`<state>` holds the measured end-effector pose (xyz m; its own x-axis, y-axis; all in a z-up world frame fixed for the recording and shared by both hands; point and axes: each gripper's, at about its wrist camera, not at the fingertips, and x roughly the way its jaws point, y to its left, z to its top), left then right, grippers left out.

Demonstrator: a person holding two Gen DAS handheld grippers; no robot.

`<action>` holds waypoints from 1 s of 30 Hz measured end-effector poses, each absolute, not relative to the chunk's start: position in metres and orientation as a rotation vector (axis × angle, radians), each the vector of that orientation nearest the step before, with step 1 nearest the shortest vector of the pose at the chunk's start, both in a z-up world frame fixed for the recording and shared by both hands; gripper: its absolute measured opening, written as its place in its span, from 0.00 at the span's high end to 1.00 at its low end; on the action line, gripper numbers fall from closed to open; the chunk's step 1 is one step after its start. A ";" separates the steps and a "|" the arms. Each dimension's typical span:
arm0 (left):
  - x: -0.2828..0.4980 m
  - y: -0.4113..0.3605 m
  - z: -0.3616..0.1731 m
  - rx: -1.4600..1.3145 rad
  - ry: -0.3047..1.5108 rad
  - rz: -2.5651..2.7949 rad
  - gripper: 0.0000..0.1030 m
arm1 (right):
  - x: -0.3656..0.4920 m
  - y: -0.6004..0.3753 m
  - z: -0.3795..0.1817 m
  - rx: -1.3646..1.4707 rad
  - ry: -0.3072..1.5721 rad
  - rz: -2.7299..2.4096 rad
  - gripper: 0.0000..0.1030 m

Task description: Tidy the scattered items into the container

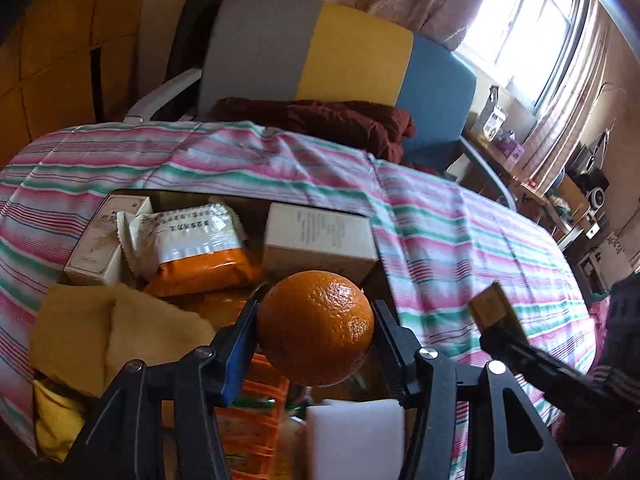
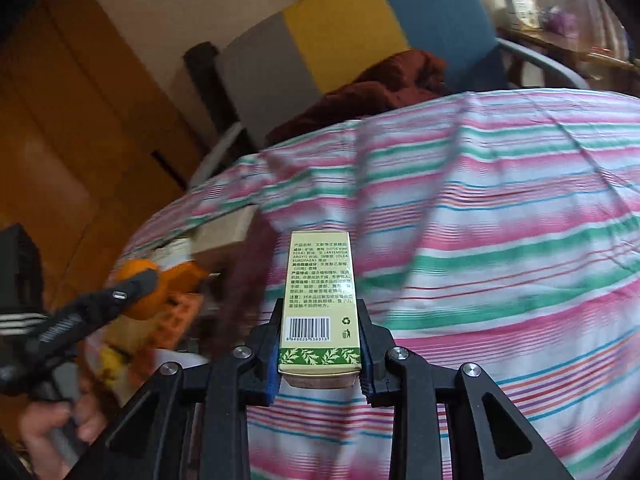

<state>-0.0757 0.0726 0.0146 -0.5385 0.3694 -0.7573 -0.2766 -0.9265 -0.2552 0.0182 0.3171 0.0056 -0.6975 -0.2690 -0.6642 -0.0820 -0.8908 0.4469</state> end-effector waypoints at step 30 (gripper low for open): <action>-0.046 0.021 0.027 -1.306 -0.182 2.684 0.36 | 0.014 0.239 0.019 1.178 -0.523 -2.648 0.21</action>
